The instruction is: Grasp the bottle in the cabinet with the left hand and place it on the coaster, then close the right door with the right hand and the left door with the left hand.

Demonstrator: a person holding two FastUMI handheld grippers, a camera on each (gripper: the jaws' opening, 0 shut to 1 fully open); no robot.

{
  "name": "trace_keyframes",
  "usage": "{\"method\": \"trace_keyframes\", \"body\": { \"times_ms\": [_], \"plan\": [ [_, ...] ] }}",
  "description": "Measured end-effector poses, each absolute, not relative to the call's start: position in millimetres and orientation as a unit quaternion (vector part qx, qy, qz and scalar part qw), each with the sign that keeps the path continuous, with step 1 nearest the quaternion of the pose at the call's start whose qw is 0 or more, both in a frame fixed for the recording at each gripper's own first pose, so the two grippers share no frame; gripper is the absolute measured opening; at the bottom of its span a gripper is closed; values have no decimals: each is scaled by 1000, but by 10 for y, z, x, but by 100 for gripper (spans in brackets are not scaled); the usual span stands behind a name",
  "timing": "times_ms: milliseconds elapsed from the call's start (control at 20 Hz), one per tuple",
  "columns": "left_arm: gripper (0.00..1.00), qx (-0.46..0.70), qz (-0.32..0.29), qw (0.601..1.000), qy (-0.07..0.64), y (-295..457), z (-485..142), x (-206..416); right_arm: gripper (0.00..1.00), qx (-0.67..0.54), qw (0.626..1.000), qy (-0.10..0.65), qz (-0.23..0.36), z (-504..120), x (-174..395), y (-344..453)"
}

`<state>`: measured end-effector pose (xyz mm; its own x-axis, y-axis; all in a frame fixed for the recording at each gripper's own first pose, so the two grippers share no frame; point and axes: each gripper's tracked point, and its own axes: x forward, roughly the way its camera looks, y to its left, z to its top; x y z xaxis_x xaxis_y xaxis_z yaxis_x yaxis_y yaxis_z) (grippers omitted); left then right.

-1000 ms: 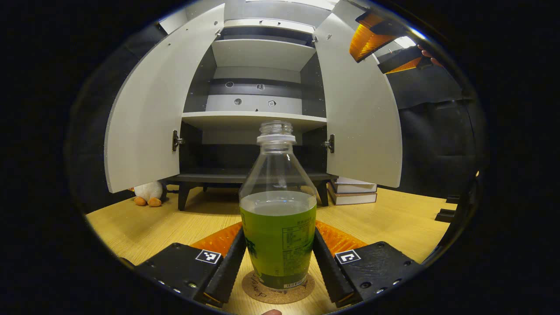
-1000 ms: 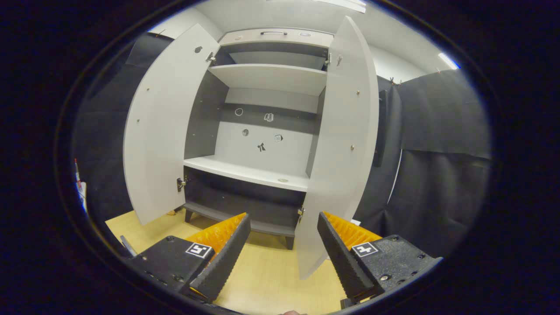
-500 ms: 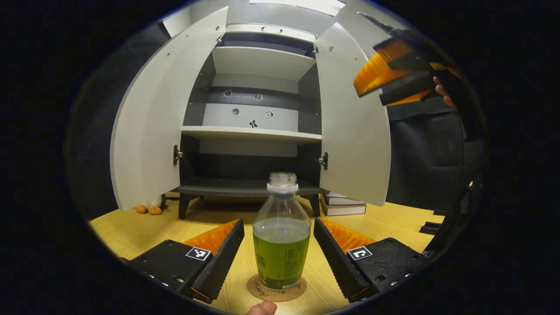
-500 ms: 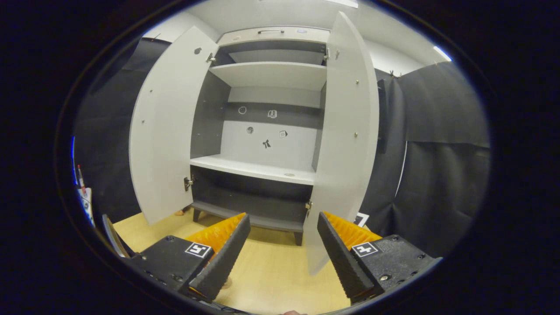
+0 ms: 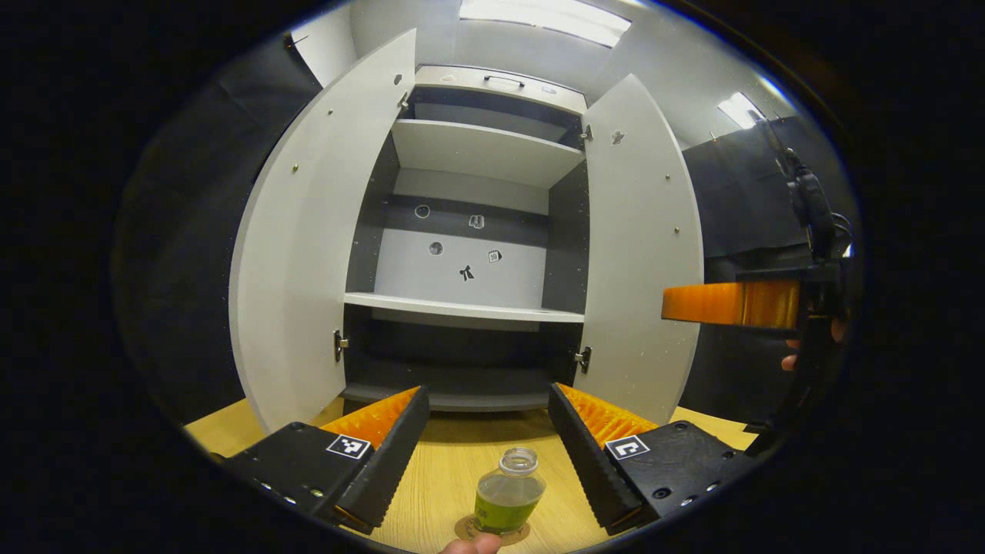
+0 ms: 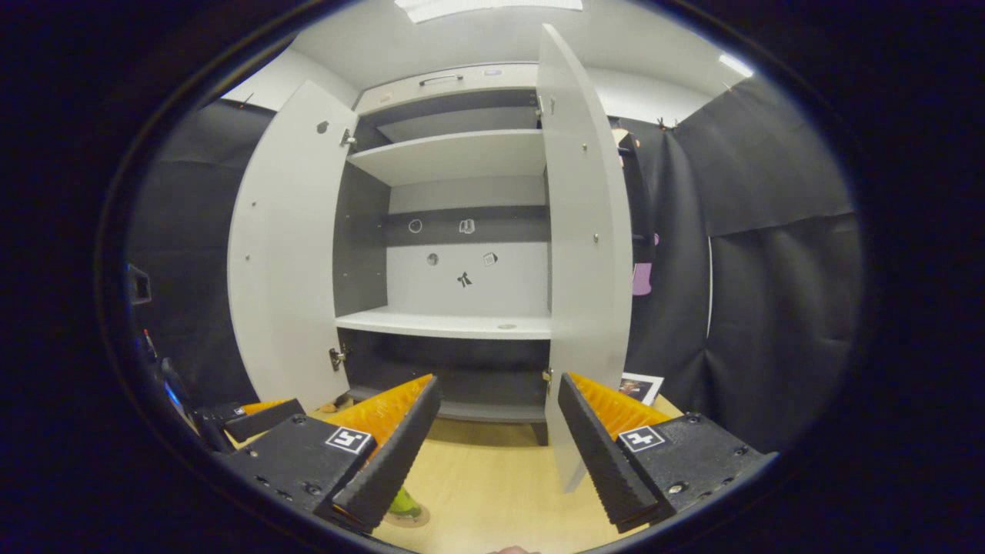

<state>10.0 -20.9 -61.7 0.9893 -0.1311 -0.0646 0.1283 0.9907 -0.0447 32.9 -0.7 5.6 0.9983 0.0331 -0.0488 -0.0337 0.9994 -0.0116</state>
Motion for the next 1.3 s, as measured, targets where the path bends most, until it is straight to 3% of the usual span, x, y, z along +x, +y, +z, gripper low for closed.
{"method": "trace_keyframes", "body": {
  "times_ms": [350, 600, 650, 700, 750, 900, 1150, 1200, 1300],
  "plan": [
    [95, 1, -30, 999, 41, -198, -404, 49, 99, 68, 996, 24, 42, -211, 216, -33],
    [95, -8, -6, 999, 33, -136, -311, 95, 96, 52, 997, -48, 2, 477, 145, -605],
    [95, -12, -4, 999, 33, -141, -289, 110, 100, 48, 997, -52, -6, 611, 147, -764],
    [95, -17, -7, 999, 36, -156, -291, 129, 96, 50, 997, -55, -16, 749, 157, -936],
    [95, -21, -7, 999, 36, -170, -281, 134, 100, 62, 996, -60, -28, 900, 181, -1130],
    [95, -25, 5, 999, 32, -159, -240, 130, 96, 117, 988, -90, -50, 1329, 320, -1573],
    [95, -26, 5, 998, 49, -192, -337, 25, 98, 106, 988, -93, -65, 1550, 697, -1964],
    [90, -26, 6, 998, 51, -181, -348, 6, 98, 103, 988, -92, -64, 1581, 760, -1959],
    [95, -25, 11, 998, 55, -149, -374, -14, 98, 95, 990, -91, -55, 1632, 860, -1881]
  ]
}}
